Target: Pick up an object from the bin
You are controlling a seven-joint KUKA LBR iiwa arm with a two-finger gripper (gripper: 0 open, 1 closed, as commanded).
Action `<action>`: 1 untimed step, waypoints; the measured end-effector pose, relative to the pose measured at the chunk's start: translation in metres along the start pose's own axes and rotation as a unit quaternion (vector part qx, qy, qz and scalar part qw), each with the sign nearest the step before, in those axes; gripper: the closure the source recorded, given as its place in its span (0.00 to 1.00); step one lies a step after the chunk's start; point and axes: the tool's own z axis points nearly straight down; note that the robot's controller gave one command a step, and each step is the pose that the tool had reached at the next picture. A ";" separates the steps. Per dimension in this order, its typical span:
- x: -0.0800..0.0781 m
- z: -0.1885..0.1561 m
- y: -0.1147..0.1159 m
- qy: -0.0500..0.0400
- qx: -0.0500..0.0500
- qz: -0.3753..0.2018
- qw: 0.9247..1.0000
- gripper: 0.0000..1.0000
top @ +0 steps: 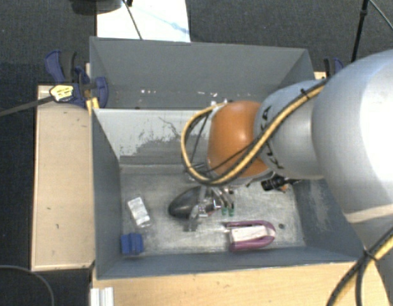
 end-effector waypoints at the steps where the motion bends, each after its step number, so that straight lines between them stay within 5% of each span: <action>1: 0.000 -0.001 0.004 -0.001 -0.001 -0.001 1.000 1.00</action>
Offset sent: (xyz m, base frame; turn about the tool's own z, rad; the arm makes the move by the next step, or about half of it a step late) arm 0.0000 0.0000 0.0000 0.0000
